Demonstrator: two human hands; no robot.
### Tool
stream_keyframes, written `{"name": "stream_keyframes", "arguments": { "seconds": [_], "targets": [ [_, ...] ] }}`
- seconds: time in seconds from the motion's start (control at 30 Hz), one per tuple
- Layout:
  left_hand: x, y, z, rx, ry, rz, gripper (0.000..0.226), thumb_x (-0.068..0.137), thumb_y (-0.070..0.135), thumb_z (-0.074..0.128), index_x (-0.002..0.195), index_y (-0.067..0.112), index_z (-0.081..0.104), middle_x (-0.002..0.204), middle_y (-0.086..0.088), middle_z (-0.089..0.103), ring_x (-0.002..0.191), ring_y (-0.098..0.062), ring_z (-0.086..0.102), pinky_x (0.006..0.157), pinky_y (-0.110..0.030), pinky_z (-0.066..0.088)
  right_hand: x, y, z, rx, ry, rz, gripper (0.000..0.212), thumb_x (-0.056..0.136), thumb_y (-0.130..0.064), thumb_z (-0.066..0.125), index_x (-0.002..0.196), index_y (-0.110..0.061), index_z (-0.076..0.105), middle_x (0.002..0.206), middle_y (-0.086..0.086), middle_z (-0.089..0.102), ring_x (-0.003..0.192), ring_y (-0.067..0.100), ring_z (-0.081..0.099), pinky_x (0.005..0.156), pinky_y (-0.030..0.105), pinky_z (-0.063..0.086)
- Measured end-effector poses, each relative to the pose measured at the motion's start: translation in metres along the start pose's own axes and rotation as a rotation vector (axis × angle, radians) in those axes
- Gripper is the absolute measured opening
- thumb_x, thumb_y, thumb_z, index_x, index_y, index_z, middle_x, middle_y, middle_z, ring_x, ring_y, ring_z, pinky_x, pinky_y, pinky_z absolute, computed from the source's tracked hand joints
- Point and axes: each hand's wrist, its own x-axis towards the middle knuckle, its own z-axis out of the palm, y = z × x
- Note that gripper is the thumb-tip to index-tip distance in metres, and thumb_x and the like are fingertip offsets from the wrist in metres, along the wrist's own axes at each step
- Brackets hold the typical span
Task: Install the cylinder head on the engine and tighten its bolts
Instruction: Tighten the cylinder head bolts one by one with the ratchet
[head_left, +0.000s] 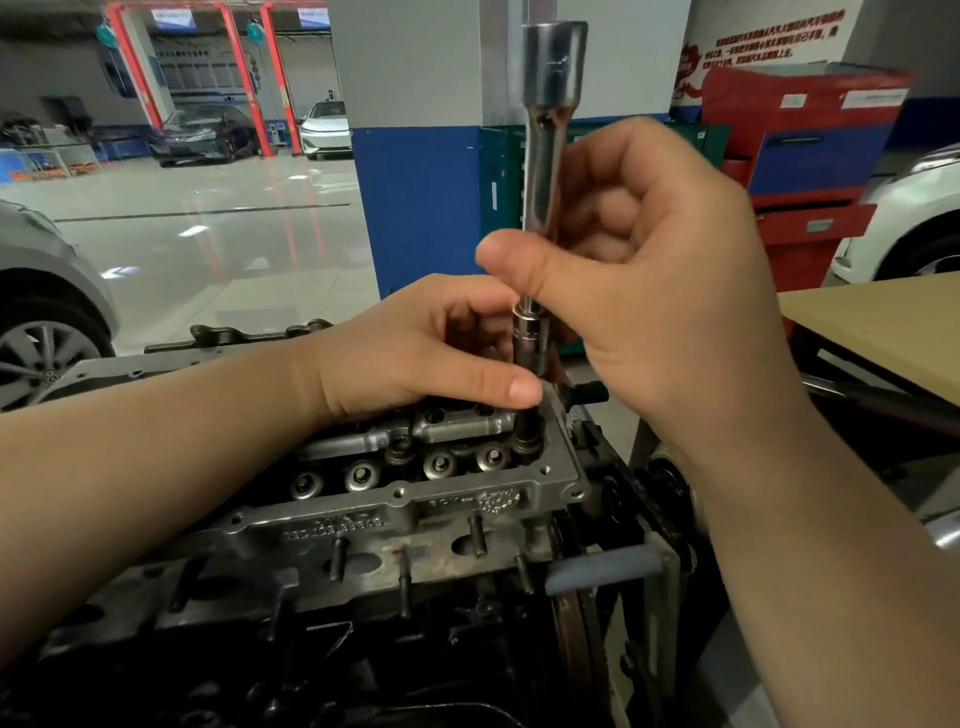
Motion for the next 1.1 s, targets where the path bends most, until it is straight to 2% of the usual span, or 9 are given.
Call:
{"name": "stream_keyframes", "arguments": {
  "seconds": [0.13,0.23,0.33,0.4,0.5,0.57,0.7,0.87,1.1],
  "targets": [
    [0.001,0.001,0.001,-0.002,-0.018,-0.017,0.056,0.084,0.026,0.080,0.112,-0.018,0.063,0.107,-0.046,0.063,0.099,-0.065,0.060,0.097,-0.076,0.044,0.000,0.002,0.002,-0.003,-0.026,0.029,0.034,0.094,-0.044,0.073,0.115,-0.019,0.064,0.093,0.007,0.070,0.084,0.019,0.070,0.076,0.039,0.059],
    [0.000,-0.001,0.000,-0.002,0.027,0.006,0.032,0.088,0.020,0.075,0.109,-0.005,0.073,0.107,-0.040,0.068,0.095,-0.044,0.066,0.097,-0.058,0.053,0.003,0.001,-0.008,0.230,-0.158,0.078,0.028,0.103,-0.017,0.056,0.130,-0.017,0.062,0.101,0.006,0.077,0.095,0.019,0.074,0.087,0.030,0.060],
    [-0.001,-0.001,-0.001,-0.038,0.005,-0.006,0.045,0.087,0.022,0.076,0.112,-0.014,0.067,0.107,-0.048,0.060,0.095,-0.060,0.062,0.100,-0.067,0.050,0.005,0.000,-0.017,0.145,-0.260,0.035,0.042,0.097,0.000,0.058,0.136,-0.017,0.058,0.104,0.002,0.078,0.095,0.018,0.077,0.089,0.032,0.061],
    [0.000,0.001,0.000,-0.005,0.006,0.004,0.055,0.082,0.027,0.081,0.115,-0.014,0.064,0.107,-0.051,0.056,0.100,-0.069,0.055,0.097,-0.078,0.043,0.003,-0.001,-0.014,0.063,-0.220,-0.003,0.041,0.095,-0.002,0.069,0.131,-0.020,0.061,0.099,0.000,0.078,0.090,0.015,0.077,0.084,0.030,0.063],
    [0.003,0.003,0.000,0.028,0.058,0.034,0.039,0.078,0.027,0.086,0.105,0.003,0.075,0.095,-0.043,0.062,0.091,-0.065,0.058,0.090,-0.076,0.047,-0.001,0.000,-0.001,-0.094,-0.063,-0.038,0.033,0.087,-0.023,0.083,0.116,-0.023,0.067,0.086,-0.002,0.076,0.075,0.013,0.075,0.069,0.034,0.062],
    [0.002,0.003,-0.001,0.014,0.048,0.004,0.046,0.080,0.027,0.084,0.101,-0.011,0.071,0.094,-0.043,0.065,0.088,-0.062,0.062,0.092,-0.071,0.051,-0.001,0.002,0.002,-0.147,-0.032,-0.041,0.027,0.090,-0.036,0.078,0.111,-0.023,0.069,0.083,-0.001,0.074,0.072,0.016,0.071,0.068,0.041,0.059],
    [-0.001,-0.001,0.000,-0.015,0.031,0.032,0.035,0.089,0.017,0.074,0.110,-0.010,0.071,0.102,-0.043,0.067,0.093,-0.042,0.064,0.092,-0.055,0.052,0.004,0.003,-0.012,0.102,-0.166,0.022,0.020,0.101,-0.014,0.058,0.111,-0.027,0.070,0.097,0.000,0.078,0.089,0.016,0.076,0.079,0.034,0.063],
    [-0.001,0.003,0.002,0.005,0.011,0.043,0.055,0.085,0.027,0.078,0.108,-0.020,0.062,0.101,-0.049,0.058,0.094,-0.066,0.056,0.092,-0.075,0.045,0.003,0.006,-0.008,0.080,-0.128,0.004,0.029,0.093,-0.006,0.069,0.116,-0.024,0.067,0.095,-0.002,0.079,0.089,0.015,0.077,0.083,0.037,0.063],
    [-0.001,0.000,0.002,0.087,0.082,0.119,0.051,0.080,0.032,0.083,0.105,-0.010,0.070,0.099,-0.033,0.072,0.095,-0.058,0.065,0.093,-0.068,0.052,0.001,0.003,-0.007,0.119,-0.087,0.028,0.018,0.099,-0.012,0.068,0.117,-0.017,0.070,0.092,-0.004,0.079,0.087,0.006,0.076,0.080,0.032,0.063]
  ]
}}
